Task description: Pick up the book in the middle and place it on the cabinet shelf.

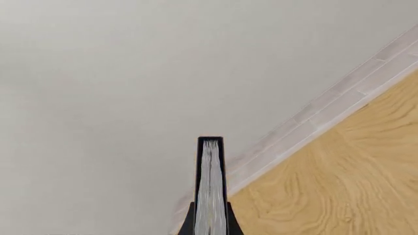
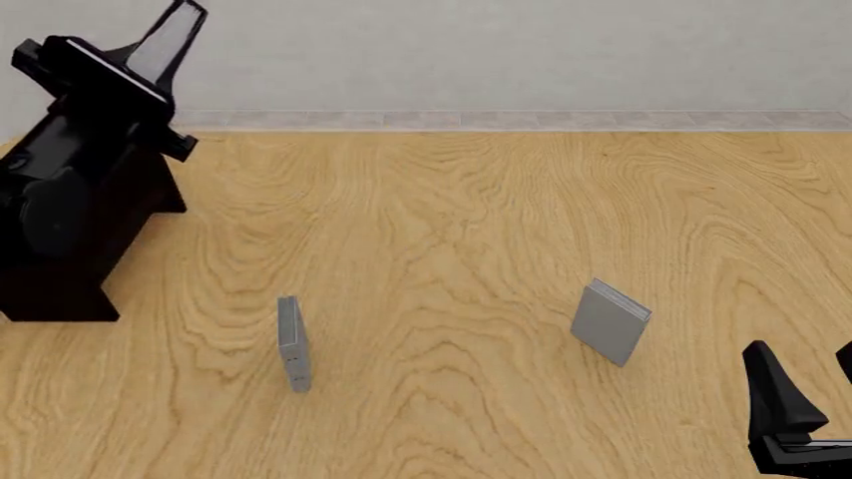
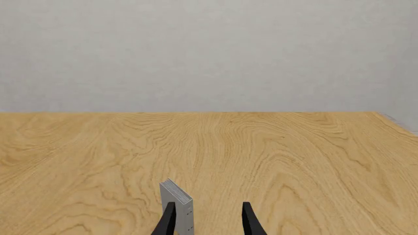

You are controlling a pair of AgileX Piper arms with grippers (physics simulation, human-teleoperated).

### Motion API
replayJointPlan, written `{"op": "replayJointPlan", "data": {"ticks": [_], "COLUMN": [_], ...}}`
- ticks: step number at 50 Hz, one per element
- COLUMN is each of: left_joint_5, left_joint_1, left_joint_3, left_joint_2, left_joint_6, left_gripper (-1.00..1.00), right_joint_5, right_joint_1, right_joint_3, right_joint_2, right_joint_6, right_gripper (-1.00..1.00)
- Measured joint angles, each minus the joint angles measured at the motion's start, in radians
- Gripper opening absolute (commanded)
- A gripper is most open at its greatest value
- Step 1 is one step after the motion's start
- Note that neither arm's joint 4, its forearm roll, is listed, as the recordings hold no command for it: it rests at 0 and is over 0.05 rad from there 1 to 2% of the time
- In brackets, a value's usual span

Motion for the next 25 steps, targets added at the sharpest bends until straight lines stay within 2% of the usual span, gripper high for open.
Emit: {"op": "replayJointPlan", "data": {"ticks": [25], "left_joint_5": [0.005], "left_joint_1": [0.079], "left_joint_3": [-0.012], "left_joint_2": [-0.020], "left_joint_6": [0.127], "left_gripper": [-1.00], "right_joint_5": [0.000], "right_joint_1": [0.000], "right_joint_3": [0.000], "right_joint_2": [0.000], "right_joint_6": [0.000], "right_gripper": [1.00]}}
